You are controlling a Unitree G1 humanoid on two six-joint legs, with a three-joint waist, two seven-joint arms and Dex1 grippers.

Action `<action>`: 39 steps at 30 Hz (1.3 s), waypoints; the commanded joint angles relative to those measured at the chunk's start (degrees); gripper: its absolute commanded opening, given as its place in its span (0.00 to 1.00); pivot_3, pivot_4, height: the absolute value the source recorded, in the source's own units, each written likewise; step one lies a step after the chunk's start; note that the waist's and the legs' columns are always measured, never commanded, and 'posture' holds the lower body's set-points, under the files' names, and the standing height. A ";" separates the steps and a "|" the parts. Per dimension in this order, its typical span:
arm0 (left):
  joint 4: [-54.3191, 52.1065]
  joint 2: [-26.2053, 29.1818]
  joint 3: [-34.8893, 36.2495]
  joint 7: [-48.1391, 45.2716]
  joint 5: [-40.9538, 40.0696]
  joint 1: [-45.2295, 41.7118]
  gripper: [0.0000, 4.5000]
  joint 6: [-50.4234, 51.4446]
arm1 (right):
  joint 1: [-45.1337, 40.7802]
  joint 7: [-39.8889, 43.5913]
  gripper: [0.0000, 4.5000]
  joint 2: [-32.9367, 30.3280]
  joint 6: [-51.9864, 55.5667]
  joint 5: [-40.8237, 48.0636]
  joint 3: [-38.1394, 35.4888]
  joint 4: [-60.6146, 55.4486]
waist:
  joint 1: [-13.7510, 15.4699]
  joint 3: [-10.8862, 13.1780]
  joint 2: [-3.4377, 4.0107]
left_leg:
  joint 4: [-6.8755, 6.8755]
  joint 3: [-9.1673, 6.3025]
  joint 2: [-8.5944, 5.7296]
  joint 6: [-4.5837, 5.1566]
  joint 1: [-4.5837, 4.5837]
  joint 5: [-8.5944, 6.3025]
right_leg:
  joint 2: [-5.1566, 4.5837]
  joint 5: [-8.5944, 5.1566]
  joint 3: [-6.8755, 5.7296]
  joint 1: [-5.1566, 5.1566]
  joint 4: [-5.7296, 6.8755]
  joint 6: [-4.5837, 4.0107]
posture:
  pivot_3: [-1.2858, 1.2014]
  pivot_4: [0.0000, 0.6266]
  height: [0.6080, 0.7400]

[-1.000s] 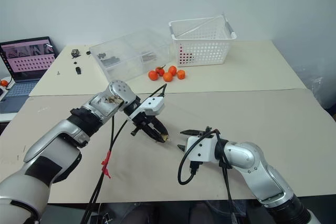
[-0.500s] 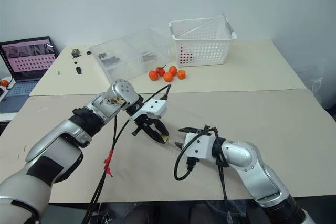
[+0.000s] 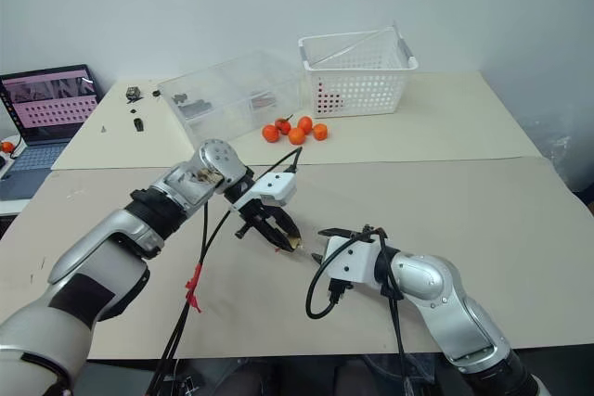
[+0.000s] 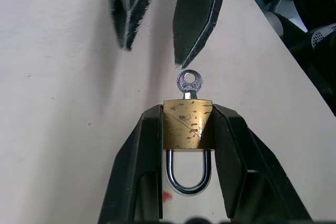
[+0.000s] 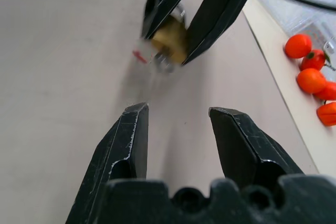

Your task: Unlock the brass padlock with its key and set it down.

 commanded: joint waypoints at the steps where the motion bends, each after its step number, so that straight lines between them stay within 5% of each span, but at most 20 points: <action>1: 3.37 1.55 0.83 -0.21 -2.70 -2.43 0.18 0.63 | -0.56 -0.42 0.52 -1.02 -2.30 0.10 -2.60 -0.98 | 0.02 0.00 0.00 | 0.00 0.00 0.00 0.00 0.01 0.00 | 0.00 0.00 0.00 0.00 0.00 0.00 | 0.52 0.24 1.00; 12: 1.12 -0.33 5.87 -0.21 -19.14 -1.86 0.18 29.44 | -6.92 -1.08 0.52 2.88 -1.87 1.79 -2.85 -2.14 | -0.10 0.00 0.00 | 0.09 -0.07 -0.02 0.02 -0.01 -0.01 | 0.01 -0.07 -0.03 0.01 0.06 0.12 | 0.52 0.24 1.00; 39: -3.42 2.03 -0.06 -0.21 -20.00 -1.22 0.18 27.01 | -5.96 2.63 0.52 0.71 1.61 5.12 -3.98 -7.86 | 0.11 0.00 0.01 | 0.05 -0.06 0.02 0.02 0.00 -0.01 | 0.03 -0.01 0.01 -0.01 0.04 0.02 | 0.52 0.24 1.00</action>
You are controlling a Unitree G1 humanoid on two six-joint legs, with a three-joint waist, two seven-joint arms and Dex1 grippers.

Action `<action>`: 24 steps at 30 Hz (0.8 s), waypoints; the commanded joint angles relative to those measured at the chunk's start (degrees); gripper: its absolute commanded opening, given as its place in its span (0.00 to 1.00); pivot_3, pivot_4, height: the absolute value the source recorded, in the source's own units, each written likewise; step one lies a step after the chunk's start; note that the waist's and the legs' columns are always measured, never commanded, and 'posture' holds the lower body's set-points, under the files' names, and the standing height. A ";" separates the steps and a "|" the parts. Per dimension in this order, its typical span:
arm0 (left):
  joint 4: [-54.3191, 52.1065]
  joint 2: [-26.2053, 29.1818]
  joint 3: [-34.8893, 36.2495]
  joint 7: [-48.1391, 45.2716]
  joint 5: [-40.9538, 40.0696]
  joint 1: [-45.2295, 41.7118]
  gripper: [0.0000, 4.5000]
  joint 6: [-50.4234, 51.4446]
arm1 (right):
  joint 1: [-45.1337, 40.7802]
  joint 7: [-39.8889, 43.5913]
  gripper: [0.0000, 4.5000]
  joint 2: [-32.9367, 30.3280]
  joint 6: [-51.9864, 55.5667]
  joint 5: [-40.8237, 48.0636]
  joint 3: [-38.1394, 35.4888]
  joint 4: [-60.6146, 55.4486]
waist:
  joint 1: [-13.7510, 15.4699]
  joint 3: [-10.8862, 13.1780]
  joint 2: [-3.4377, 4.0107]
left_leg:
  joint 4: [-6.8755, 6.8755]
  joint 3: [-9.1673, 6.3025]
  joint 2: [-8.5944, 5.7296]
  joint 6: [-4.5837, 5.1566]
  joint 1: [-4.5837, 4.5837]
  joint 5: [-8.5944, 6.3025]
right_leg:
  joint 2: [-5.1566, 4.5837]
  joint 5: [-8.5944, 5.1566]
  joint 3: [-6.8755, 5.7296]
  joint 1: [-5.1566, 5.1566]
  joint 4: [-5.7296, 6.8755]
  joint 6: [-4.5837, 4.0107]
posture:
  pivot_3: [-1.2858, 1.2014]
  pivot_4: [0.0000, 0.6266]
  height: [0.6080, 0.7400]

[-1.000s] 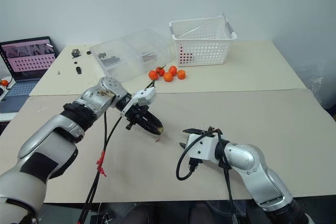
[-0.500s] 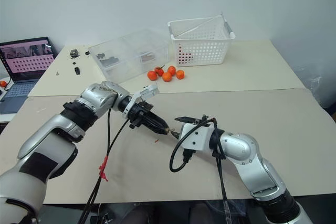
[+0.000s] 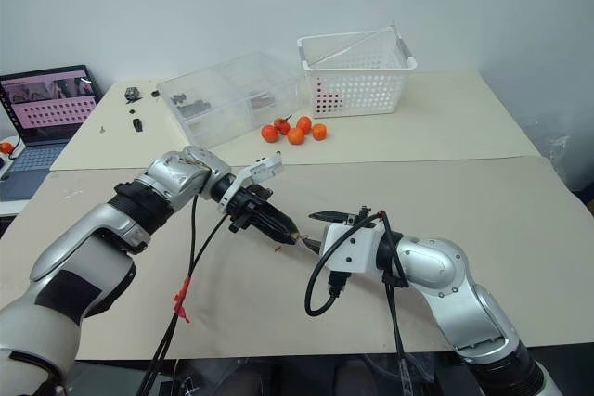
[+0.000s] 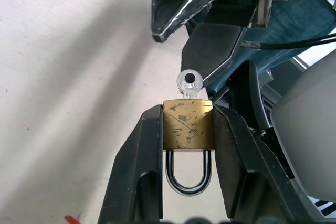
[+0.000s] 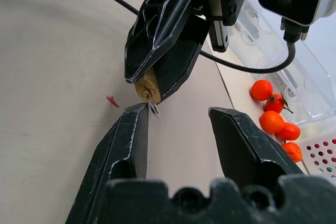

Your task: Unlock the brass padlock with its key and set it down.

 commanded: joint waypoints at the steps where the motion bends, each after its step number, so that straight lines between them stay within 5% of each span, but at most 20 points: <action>1: -1.57 0.48 0.34 -0.35 -0.64 -0.83 0.18 -0.64 | -0.42 -0.28 0.52 0.35 0.38 1.08 -0.72 -2.55 | 0.05 0.00 0.00 | 0.00 0.00 0.00 0.00 0.00 0.00 | 0.00 0.00 0.00 0.00 0.00 0.00 | 0.52 0.24 1.00; 2: -1.65 0.53 0.26 -0.35 -0.60 -0.79 0.18 -0.71 | -0.37 -0.31 0.52 0.46 0.54 1.15 -0.67 -2.69 | 0.07 0.00 0.00 | 0.00 0.00 0.00 0.00 0.00 0.00 | 0.00 0.00 0.00 0.00 0.00 0.00 | 0.52 0.24 1.00; 6: -1.80 0.63 0.12 -0.35 -0.58 -0.81 0.18 -0.86 | -0.37 -0.33 0.18 0.69 1.06 1.39 -0.52 -3.03 | 0.05 0.00 0.00 | 0.00 -0.01 0.00 0.00 -0.01 0.00 | -0.01 0.00 0.00 0.00 -0.01 0.00 | 0.52 0.24 1.00; 9: -1.74 0.64 0.02 -0.35 -0.57 -0.86 0.18 -1.08 | -0.39 -0.37 0.01 0.87 1.58 1.71 -0.44 -3.24 | 0.06 0.00 0.00 | 0.00 -0.01 0.00 0.00 0.00 0.00 | 0.00 0.00 0.00 0.00 -0.01 0.00 | 0.52 0.24 1.00; 24: -0.88 0.05 0.48 -0.35 -0.10 -1.09 0.18 -2.12 | -0.52 -0.10 0.01 -0.39 0.78 0.92 -0.50 -3.42 | 0.08 0.00 0.00 | 0.00 -0.01 0.00 0.00 -0.01 0.00 | -0.01 0.00 0.00 0.00 -0.01 0.00 | 0.52 0.24 1.00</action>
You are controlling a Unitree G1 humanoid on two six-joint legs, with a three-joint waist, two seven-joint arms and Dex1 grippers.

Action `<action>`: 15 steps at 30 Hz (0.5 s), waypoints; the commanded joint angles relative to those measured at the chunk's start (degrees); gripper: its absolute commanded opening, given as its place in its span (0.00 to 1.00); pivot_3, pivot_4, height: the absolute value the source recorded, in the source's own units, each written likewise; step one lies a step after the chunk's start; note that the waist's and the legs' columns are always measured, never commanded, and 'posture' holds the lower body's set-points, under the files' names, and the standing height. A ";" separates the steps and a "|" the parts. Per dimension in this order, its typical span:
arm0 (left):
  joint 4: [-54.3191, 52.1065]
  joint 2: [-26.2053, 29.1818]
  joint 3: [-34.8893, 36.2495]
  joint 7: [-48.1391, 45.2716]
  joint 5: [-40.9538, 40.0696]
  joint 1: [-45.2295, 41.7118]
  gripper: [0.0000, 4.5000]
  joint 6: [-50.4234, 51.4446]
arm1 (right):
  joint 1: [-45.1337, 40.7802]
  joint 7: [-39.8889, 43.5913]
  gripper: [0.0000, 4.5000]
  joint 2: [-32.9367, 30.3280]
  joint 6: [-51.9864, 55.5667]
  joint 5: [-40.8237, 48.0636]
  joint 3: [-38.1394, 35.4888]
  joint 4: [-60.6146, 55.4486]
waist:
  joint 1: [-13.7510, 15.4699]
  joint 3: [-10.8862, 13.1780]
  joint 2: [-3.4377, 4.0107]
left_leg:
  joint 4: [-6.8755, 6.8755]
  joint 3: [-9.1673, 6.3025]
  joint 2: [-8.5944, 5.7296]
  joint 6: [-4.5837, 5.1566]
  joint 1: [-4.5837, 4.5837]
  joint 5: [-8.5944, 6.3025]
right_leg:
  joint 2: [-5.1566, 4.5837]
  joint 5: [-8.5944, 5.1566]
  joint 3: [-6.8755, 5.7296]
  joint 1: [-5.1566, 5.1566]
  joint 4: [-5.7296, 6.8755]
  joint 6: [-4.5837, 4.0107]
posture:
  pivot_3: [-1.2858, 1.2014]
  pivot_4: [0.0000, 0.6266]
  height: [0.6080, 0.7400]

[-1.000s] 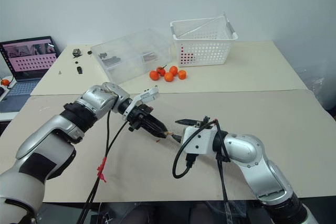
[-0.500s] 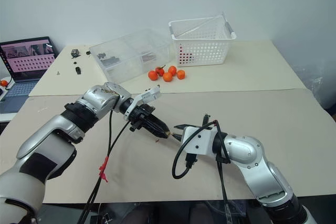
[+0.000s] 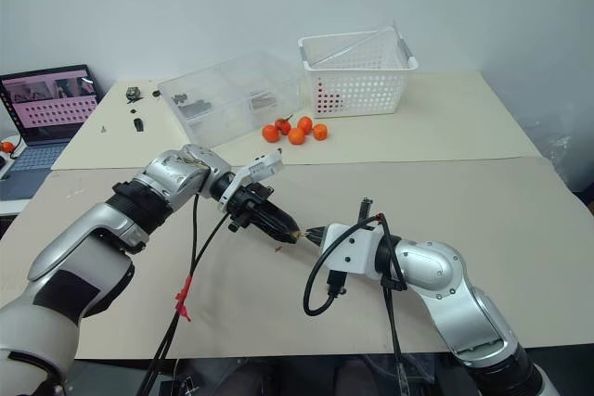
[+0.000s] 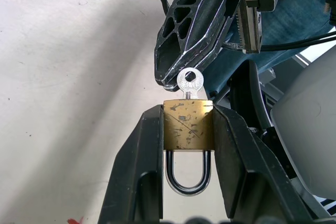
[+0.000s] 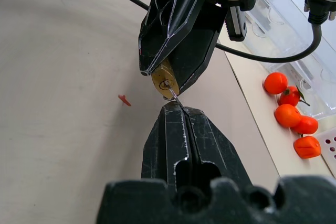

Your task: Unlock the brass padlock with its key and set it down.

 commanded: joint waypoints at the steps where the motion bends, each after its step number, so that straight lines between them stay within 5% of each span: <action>1: -0.20 -0.30 0.46 -0.40 0.37 -1.03 0.18 -0.76 | -1.13 -0.29 0.01 -0.65 -2.20 -0.12 -1.14 -2.81 | 0.00 0.00 0.00 | 0.00 0.00 0.00 0.00 0.00 0.00 | 0.00 0.00 0.00 0.00 0.00 0.00 | 0.52 0.24 1.00; 5: -0.06 -0.47 0.50 -0.40 0.64 -0.91 0.18 -0.96 | -1.16 -0.06 0.01 -1.09 -2.68 0.37 -1.32 -2.75 | 0.01 0.00 0.00 | 0.00 0.01 0.00 0.00 0.00 0.00 | 0.00 0.00 0.00 0.00 -0.01 0.00 | 0.52 0.24 1.00; 12: 0.08 -0.77 0.77 -0.40 1.10 -0.71 0.18 -1.08 | -1.48 -0.21 0.47 -1.46 -3.49 0.13 -1.34 -2.56 | 0.00 0.00 0.00 | 0.00 0.01 0.00 0.00 0.00 0.00 | 0.00 0.00 0.00 0.00 0.00 0.00 | 0.52 0.24 1.00; 15: 0.06 -0.84 0.86 -0.40 1.25 -0.63 0.18 -1.10 | -1.67 -0.15 0.47 -1.55 -4.10 -0.04 -1.20 -2.52 | -0.01 0.00 0.00 | 0.00 0.01 0.00 0.00 0.00 0.00 | 0.00 0.00 0.00 0.00 -0.01 0.00 | 0.52 0.24 1.00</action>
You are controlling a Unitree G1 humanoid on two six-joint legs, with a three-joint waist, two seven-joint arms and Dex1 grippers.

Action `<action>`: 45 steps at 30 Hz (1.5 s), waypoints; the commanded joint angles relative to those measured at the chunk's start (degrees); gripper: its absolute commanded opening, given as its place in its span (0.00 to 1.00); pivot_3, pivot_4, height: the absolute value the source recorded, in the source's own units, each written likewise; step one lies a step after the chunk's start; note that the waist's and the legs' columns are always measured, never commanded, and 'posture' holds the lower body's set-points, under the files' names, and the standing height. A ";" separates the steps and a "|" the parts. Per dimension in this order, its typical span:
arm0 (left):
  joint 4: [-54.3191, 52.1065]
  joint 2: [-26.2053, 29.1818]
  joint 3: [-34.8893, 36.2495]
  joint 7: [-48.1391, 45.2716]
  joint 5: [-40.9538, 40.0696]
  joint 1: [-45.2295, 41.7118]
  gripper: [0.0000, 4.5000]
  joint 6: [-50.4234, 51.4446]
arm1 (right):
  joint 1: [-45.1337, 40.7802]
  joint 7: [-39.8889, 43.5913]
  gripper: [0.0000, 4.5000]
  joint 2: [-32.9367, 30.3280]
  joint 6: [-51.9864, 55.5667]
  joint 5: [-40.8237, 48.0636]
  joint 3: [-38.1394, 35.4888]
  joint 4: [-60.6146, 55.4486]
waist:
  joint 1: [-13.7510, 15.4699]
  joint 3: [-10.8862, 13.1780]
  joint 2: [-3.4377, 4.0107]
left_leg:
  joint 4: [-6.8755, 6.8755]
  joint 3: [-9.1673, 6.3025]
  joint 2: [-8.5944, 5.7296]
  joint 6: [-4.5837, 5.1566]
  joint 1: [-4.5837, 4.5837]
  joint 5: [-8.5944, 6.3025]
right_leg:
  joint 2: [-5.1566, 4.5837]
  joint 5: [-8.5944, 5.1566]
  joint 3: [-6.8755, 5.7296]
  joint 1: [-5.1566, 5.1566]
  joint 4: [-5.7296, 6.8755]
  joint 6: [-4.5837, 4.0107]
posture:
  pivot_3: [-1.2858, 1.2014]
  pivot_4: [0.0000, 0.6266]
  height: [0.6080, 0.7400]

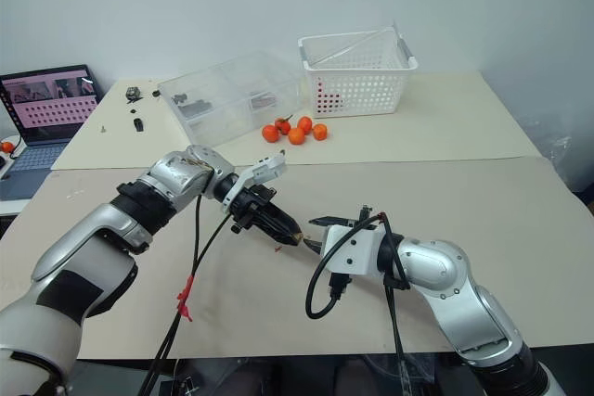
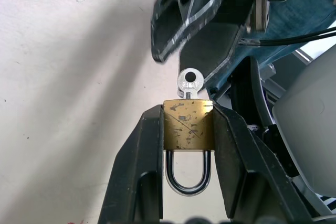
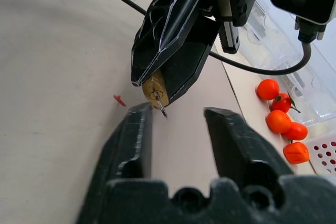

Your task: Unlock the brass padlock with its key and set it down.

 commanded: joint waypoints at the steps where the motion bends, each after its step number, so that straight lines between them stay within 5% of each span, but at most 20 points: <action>1: 0.05 -0.02 0.92 -0.39 -0.30 -0.61 0.18 -0.97 | -1.43 -0.16 0.47 -0.29 -2.15 -0.12 -0.85 -2.13 | 0.00 0.00 0.00 | 0.00 0.00 0.00 0.00 0.00 0.00 | 0.00 0.00 0.00 0.00 0.00 0.00 | 0.52 0.24 1.00; 10: 0.36 -0.16 1.04 -0.39 0.24 -0.43 0.18 -1.38 | -1.70 -0.14 0.47 -0.23 -2.85 -0.97 -0.40 -2.41 | 0.01 0.00 0.00 | 0.00 0.01 0.00 0.00 0.00 0.00 | 0.00 0.00 0.00 0.00 0.00 0.00 | 0.52 0.24 1.00; 18: 0.66 -0.27 0.97 -0.39 0.42 -0.52 0.18 -1.87 | -1.63 0.49 0.02 0.03 -2.15 -0.65 -0.60 -2.78 | 0.01 0.00 0.00 | 0.00 0.01 0.00 0.00 0.00 0.00 | 0.00 0.00 0.00 0.00 0.00 0.00 | 0.52 0.24 1.00; 37: 5.87 -8.67 12.81 2.92 16.65 -0.36 0.18 -19.41 | -2.28 1.86 0.02 1.95 13.05 7.91 -2.82 -4.91 | 0.06 0.00 -0.01 | 0.00 0.00 -0.05 0.00 -0.05 0.00 | -0.06 0.01 0.00 0.01 -0.06 -0.02 | 0.52 0.24 1.00; 44: 5.54 -9.80 15.73 0.25 19.25 0.55 0.18 -16.85 | -3.41 1.95 0.02 -0.58 9.21 4.32 -1.71 -3.92 | 0.05 0.00 0.00 | 0.00 0.03 -0.02 0.00 -0.02 0.00 | -0.03 0.01 -0.02 0.01 -0.03 -0.02 | 0.52 0.24 1.00; 45: 5.70 -9.91 15.91 0.06 19.71 0.86 0.18 -16.76 | -3.36 2.08 0.08 -1.23 8.02 3.72 -1.44 -3.82 | 0.05 0.00 0.00 | 0.00 0.04 -0.03 0.00 -0.02 0.00 | -0.04 0.01 -0.02 0.01 -0.02 -0.02 | 0.52 0.24 1.00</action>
